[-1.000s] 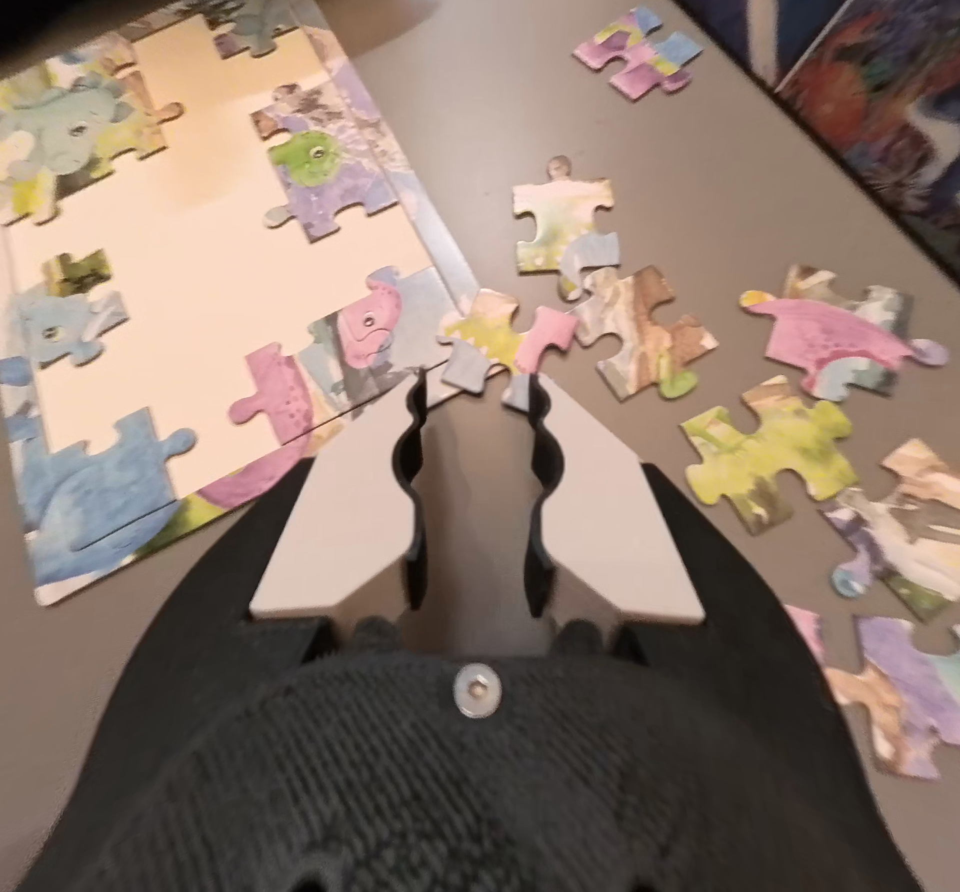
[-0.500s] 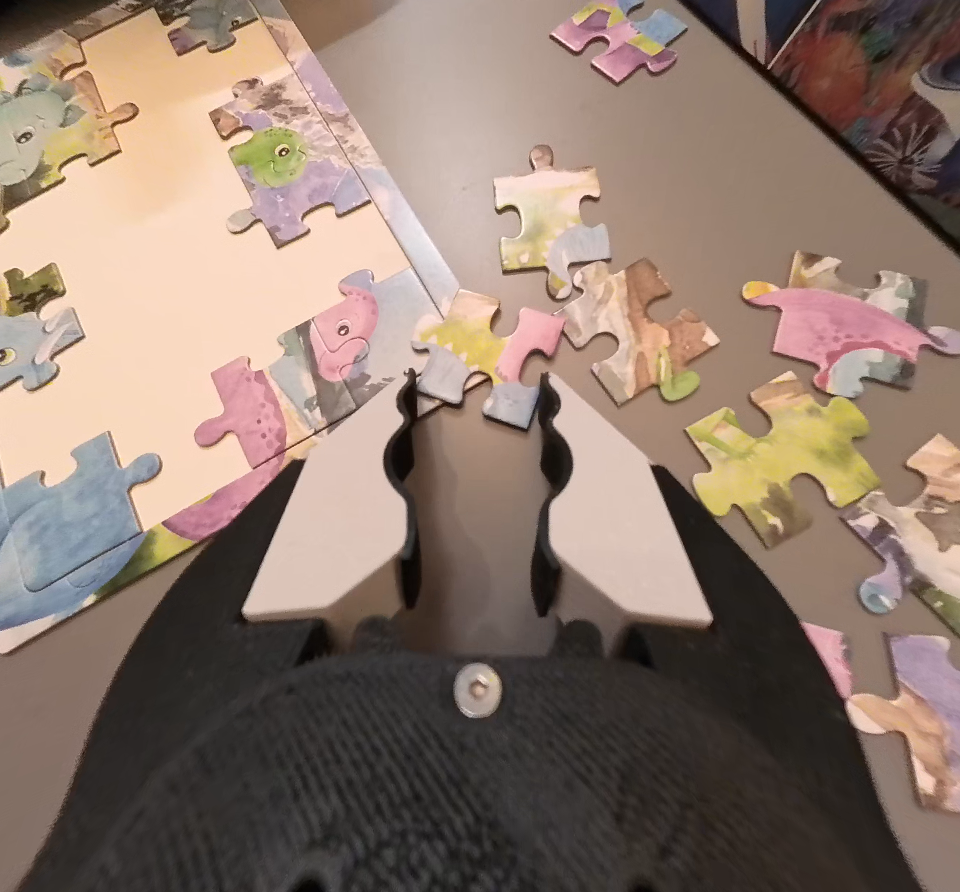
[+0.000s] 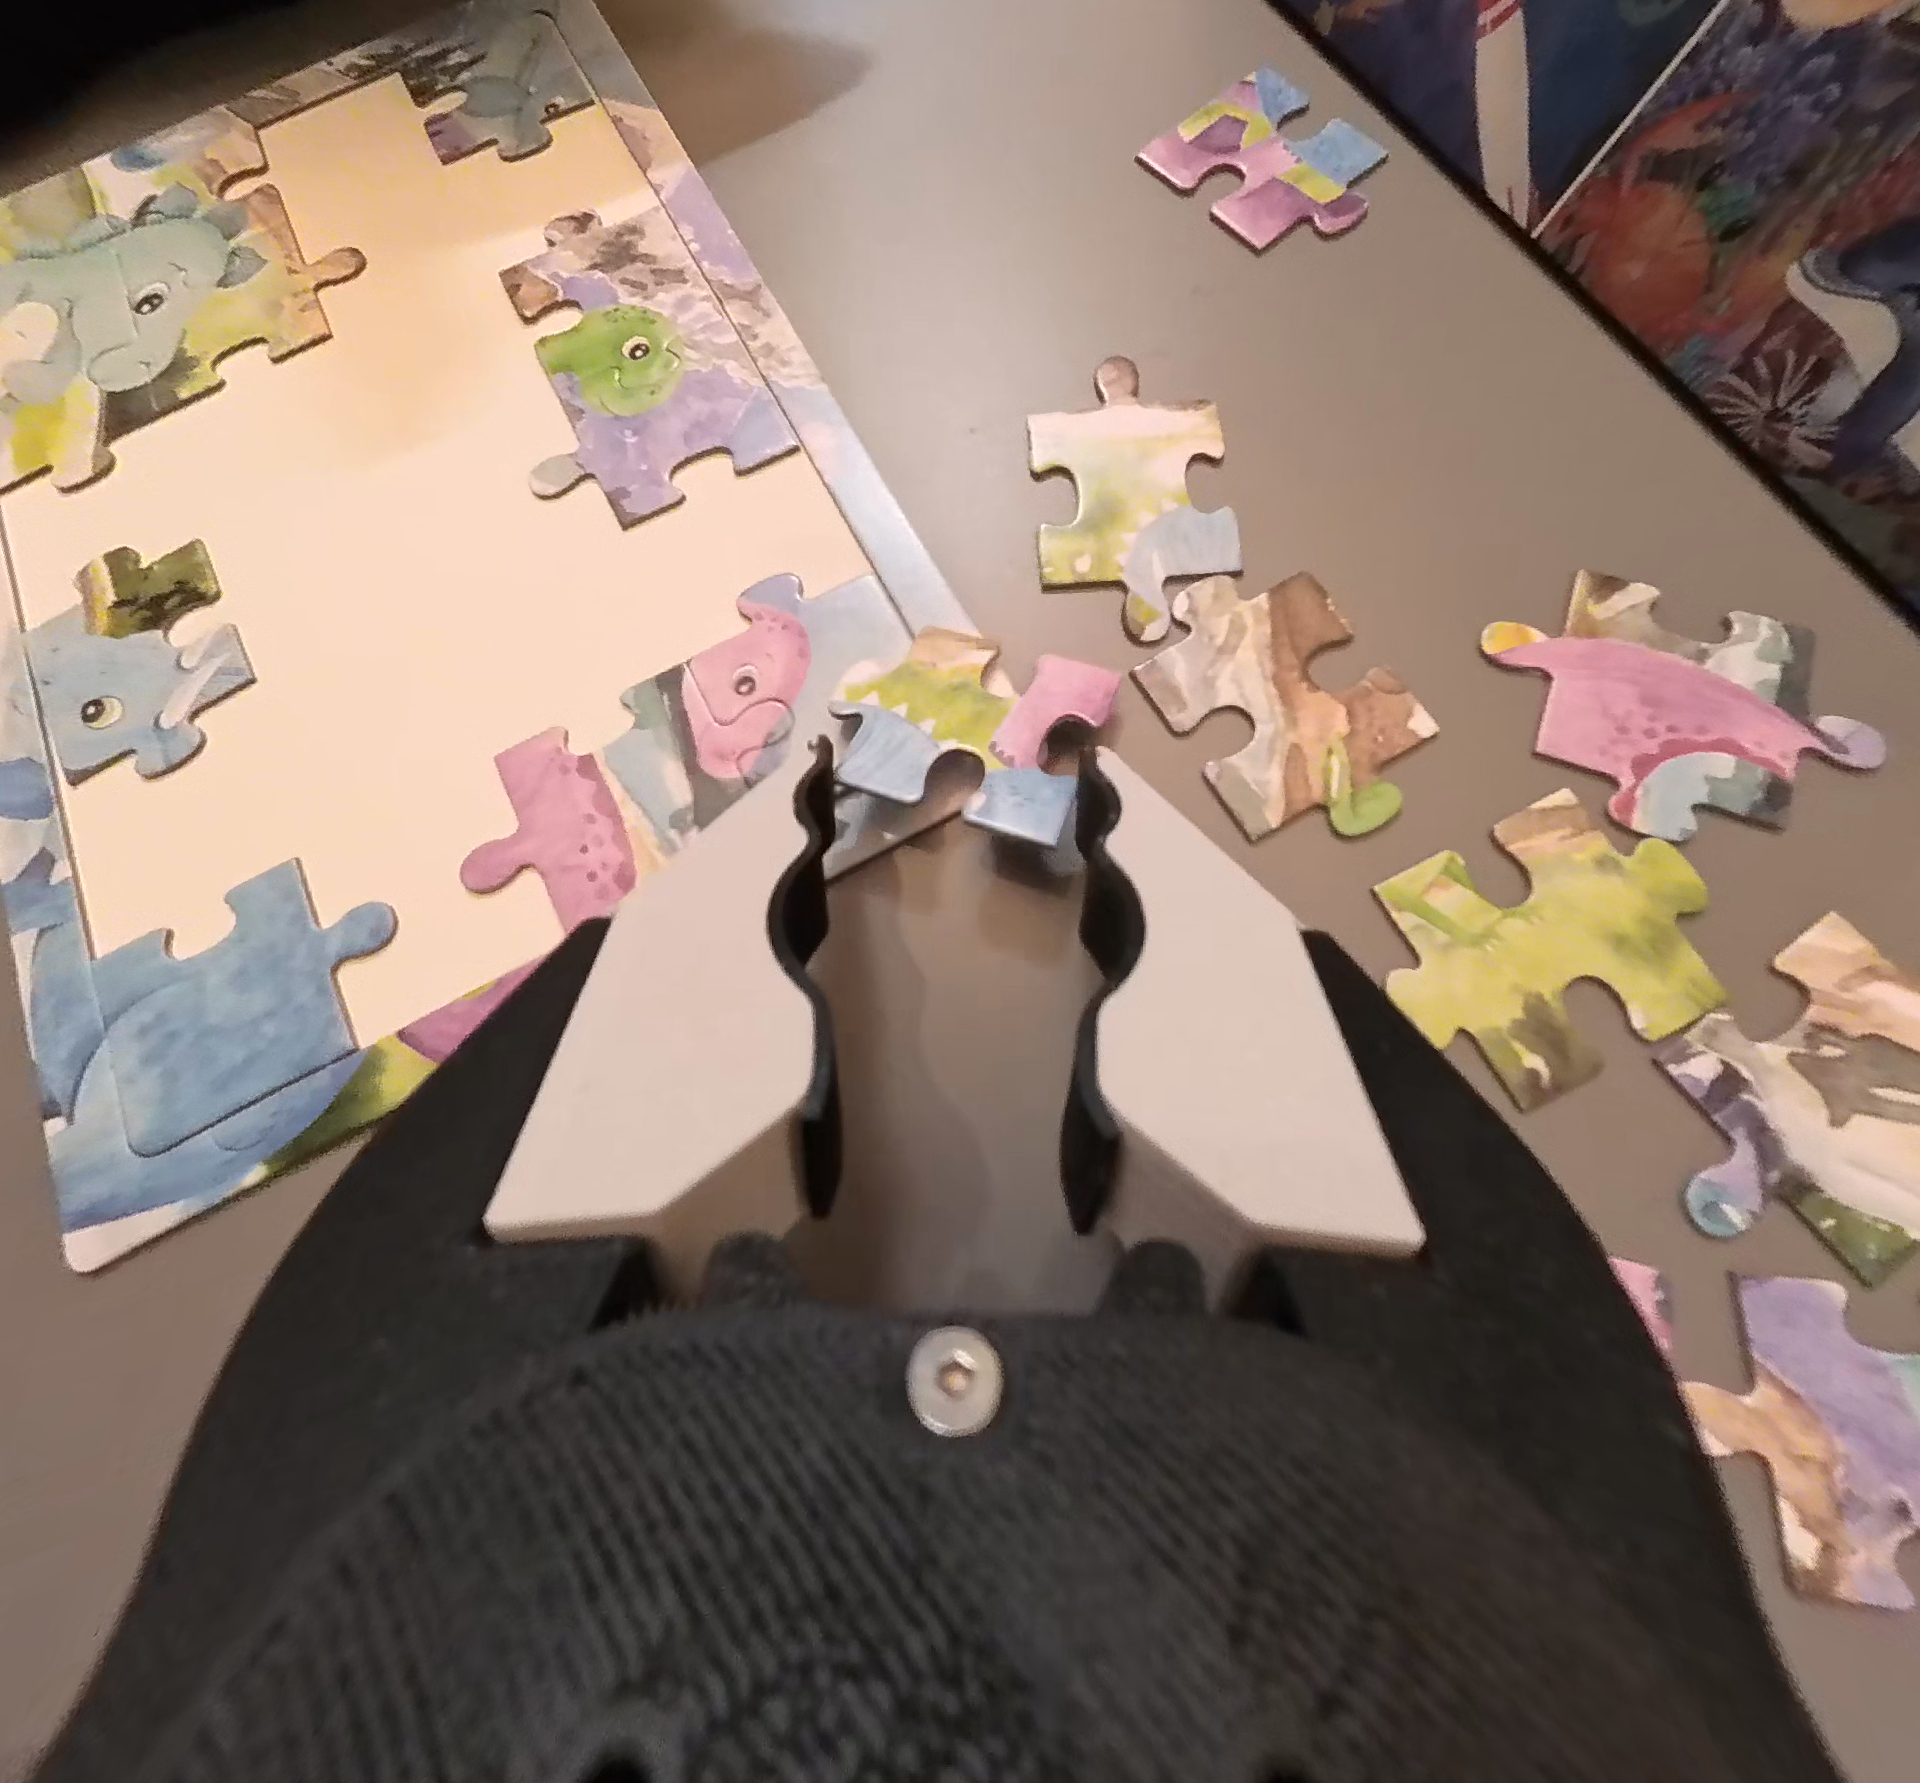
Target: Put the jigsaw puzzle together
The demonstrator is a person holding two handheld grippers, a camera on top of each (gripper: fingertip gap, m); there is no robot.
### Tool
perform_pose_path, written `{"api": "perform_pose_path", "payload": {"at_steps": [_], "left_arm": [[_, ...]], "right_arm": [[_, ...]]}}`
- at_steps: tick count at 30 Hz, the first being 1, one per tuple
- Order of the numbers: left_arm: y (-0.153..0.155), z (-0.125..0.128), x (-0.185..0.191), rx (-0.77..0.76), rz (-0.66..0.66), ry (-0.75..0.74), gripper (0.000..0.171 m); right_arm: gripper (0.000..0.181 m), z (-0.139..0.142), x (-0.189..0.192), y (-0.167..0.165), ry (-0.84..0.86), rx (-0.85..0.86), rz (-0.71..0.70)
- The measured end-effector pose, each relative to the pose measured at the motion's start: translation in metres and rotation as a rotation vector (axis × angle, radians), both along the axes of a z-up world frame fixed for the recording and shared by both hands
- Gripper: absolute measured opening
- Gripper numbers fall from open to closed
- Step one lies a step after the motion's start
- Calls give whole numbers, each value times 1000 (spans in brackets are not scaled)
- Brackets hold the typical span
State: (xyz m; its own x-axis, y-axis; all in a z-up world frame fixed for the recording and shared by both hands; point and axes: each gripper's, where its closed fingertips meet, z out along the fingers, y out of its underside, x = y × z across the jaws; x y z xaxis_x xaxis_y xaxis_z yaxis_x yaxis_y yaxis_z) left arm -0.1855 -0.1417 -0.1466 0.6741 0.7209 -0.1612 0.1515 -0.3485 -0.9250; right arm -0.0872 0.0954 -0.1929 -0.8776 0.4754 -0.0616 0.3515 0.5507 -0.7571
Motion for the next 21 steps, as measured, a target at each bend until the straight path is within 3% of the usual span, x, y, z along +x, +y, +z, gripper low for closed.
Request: {"api": "perform_pose_path", "payload": {"at_steps": [3, 4, 5, 6, 9, 21], "left_arm": [[0, 0, 0, 0, 0, -1, 1], [0, 0, 0, 0, 0, -1, 1], [0, 0, 0, 0, 0, 0, 1], [0, 0, 0, -1, 0, 0, 1], [0, 0, 0, -3, 0, 0, 1], [1, 0, 0, -7, -1, 3, 1]], "right_arm": [[45, 4, 3, -4, 11, -9, 16], [41, 5, 4, -5, 13, -13, 27], [26, 7, 7, -7, 19, -21, 46], [26, 10, 10, -11, 23, -38, 65], [29, 12, 18, -19, 13, -69, 116], [56, -11, 20, -23, 52, 71, 143]]}}
